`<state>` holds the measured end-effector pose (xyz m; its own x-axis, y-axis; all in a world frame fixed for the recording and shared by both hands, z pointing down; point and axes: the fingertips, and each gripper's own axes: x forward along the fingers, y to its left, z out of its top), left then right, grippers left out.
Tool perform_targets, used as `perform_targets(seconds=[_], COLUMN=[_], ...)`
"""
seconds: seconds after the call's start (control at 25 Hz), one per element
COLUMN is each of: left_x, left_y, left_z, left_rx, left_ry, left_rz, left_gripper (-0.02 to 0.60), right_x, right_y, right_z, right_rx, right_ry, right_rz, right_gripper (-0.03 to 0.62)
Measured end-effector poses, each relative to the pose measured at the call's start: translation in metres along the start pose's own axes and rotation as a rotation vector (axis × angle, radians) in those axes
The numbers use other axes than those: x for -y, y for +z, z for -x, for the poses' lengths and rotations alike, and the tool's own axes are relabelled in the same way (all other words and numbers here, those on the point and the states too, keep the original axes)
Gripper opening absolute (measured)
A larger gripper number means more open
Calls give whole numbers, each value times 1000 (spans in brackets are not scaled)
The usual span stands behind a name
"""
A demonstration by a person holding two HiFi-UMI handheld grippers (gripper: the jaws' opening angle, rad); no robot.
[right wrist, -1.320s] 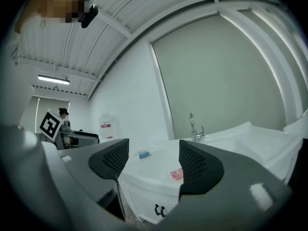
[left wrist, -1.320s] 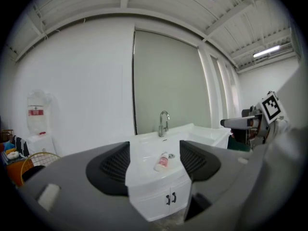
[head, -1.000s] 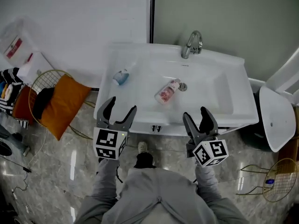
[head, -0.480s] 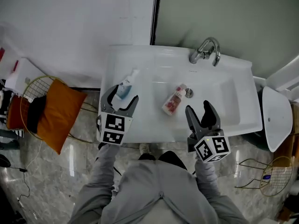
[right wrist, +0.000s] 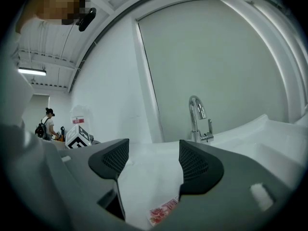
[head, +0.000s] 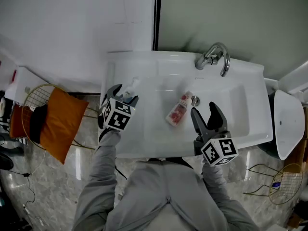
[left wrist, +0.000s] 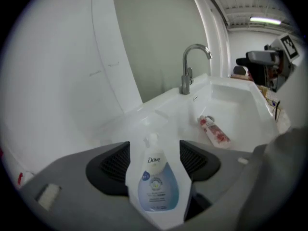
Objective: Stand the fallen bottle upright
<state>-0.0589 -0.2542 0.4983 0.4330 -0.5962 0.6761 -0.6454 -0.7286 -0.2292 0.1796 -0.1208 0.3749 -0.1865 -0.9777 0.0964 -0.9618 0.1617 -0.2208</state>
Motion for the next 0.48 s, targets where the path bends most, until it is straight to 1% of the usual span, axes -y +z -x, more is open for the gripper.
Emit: perform_targets(seconds=[0.08, 0.16, 0.32, 0.48], left_x=[-5, -11, -16, -11], left_y=[-6, -11, -21, -26], left_z=[-14, -25, -40, -51], left_rx=[-69, -121, -205, -275], left_ry=[1, -1, -24, -63], left_rz=[-14, -10, 19, 13], left_gripper=[348, 348, 348, 348], right_x=[7, 14, 27, 38], right_y=[4, 7, 4, 0], right_z=[-9, -18, -28, -34], right_rx=[1, -1, -21, -34], right_ry=[15, 27, 46, 55], right_rz=[-4, -7, -17, -35], right_gripper=[327, 327, 327, 327])
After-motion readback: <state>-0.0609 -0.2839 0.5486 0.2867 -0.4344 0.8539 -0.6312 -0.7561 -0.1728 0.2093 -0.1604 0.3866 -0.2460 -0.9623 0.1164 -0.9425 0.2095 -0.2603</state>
